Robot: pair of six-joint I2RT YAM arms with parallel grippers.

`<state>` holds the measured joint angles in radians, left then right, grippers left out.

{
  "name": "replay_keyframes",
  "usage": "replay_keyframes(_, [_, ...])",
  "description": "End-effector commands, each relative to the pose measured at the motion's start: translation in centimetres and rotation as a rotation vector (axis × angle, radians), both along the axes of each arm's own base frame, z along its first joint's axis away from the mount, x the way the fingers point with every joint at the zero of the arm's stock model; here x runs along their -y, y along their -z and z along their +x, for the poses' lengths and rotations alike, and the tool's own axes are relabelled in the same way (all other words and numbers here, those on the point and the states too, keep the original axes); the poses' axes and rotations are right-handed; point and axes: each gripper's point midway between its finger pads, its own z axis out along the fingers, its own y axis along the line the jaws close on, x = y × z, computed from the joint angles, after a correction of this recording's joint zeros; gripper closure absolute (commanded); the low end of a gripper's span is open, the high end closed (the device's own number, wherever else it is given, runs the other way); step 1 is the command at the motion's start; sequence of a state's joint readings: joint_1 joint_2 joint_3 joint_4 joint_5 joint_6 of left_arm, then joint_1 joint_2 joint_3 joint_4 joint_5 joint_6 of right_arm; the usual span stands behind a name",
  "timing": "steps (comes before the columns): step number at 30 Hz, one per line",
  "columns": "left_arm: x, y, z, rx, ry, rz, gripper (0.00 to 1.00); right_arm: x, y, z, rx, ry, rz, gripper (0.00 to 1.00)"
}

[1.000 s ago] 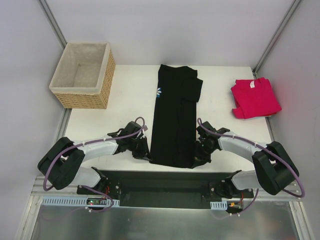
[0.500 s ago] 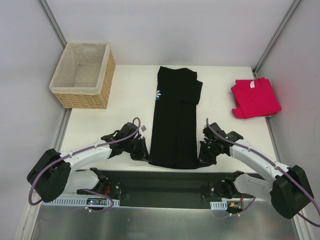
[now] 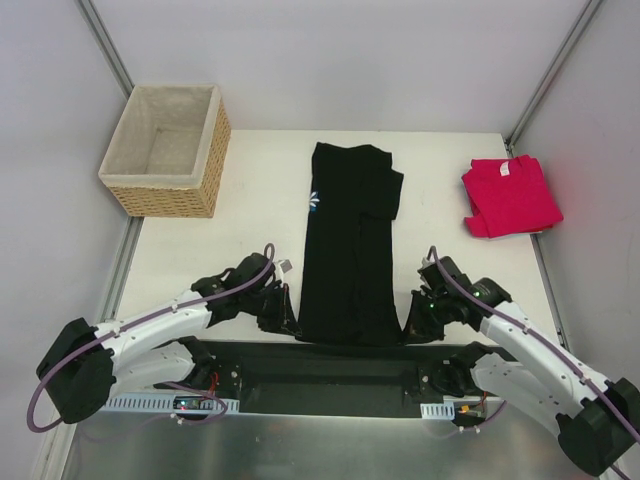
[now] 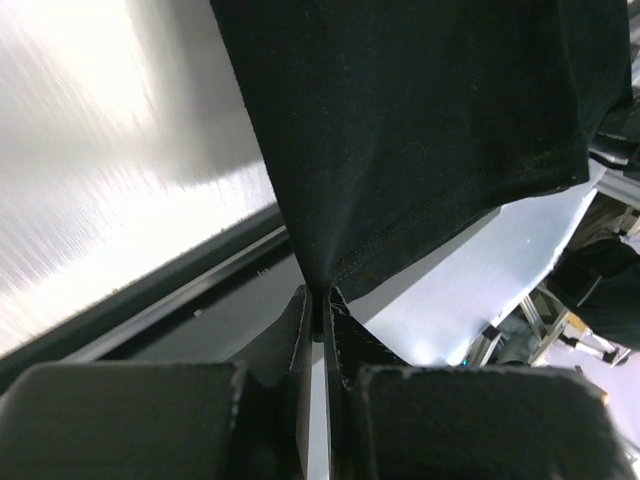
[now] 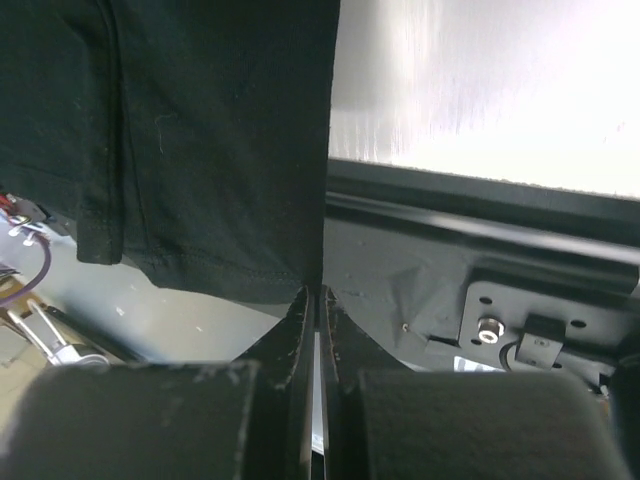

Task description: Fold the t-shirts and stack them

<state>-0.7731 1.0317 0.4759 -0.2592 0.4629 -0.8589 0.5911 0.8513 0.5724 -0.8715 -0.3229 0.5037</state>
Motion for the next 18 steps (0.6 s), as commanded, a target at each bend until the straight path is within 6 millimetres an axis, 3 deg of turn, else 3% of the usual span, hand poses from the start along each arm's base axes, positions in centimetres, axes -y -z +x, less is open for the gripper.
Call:
replay_keyframes(1, [-1.0,0.5,-2.4,-0.08,0.005,0.055,1.0,1.5,0.0,-2.3,-0.056,0.049,-0.033,0.99])
replay_keyframes(11, [-1.4,-0.5,-5.4,-0.103,0.056,0.1,1.0,1.7,-0.4,-4.3,-0.058,0.036,-0.029,0.99])
replay_keyframes(18, [-1.7,-1.2,-5.3,-0.08,0.039,0.109,1.0,2.2,-1.4,-3.9,-0.019,0.029,-0.069,0.99])
